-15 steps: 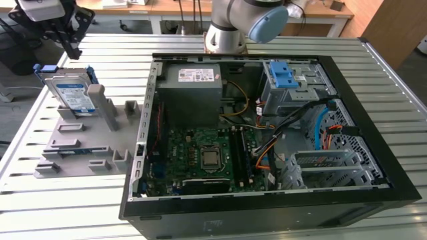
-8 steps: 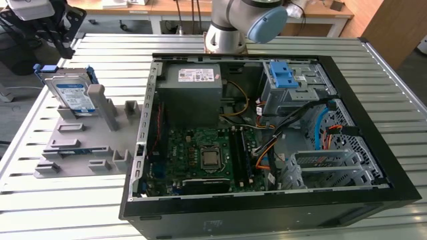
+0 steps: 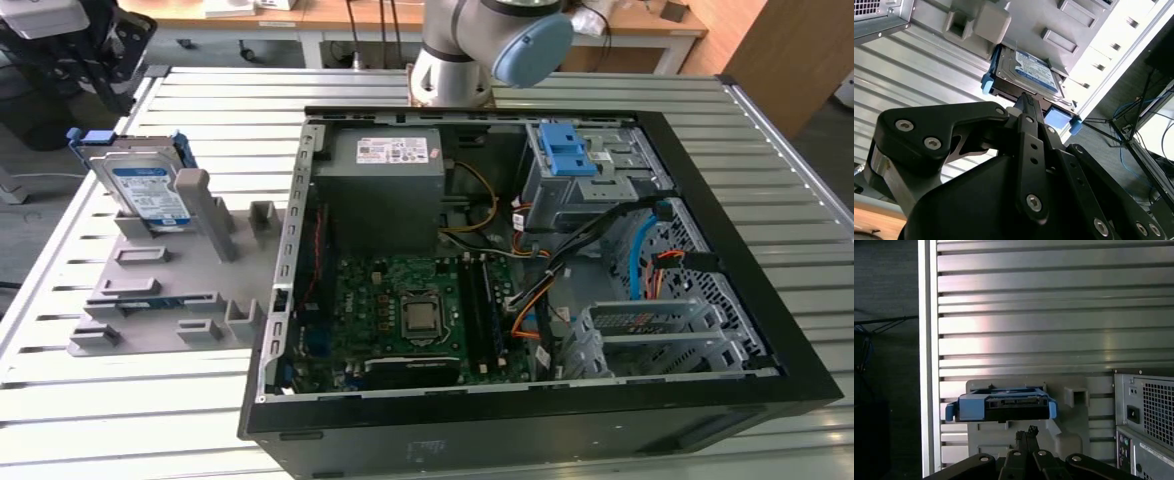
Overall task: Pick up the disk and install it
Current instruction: 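Reach for the disk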
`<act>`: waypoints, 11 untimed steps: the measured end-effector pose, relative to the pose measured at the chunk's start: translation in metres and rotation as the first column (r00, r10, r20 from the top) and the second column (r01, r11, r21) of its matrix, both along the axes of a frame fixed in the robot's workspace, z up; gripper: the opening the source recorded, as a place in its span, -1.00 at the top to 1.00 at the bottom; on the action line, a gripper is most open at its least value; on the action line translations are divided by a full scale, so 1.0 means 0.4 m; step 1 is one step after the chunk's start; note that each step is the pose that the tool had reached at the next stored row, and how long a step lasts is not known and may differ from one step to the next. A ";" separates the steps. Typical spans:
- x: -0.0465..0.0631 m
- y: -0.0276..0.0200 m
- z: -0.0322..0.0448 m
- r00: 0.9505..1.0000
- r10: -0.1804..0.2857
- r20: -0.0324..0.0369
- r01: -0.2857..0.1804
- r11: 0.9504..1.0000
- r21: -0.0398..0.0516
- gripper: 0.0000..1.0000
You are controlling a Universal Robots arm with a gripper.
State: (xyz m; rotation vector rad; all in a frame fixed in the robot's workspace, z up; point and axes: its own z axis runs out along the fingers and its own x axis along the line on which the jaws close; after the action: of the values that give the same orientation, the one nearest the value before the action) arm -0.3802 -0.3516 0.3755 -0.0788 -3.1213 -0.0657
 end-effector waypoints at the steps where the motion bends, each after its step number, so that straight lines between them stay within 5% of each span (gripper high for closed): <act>1: -0.004 0.001 0.000 1.000 0.000 0.000 0.000 1.000 0.000 0.79; 11: -0.045 0.015 -0.003 1.000 0.000 0.000 0.000 1.000 0.000 0.79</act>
State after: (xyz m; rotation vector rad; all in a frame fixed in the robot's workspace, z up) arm -0.3983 -0.3458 0.3745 -0.0788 -3.1212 -0.0656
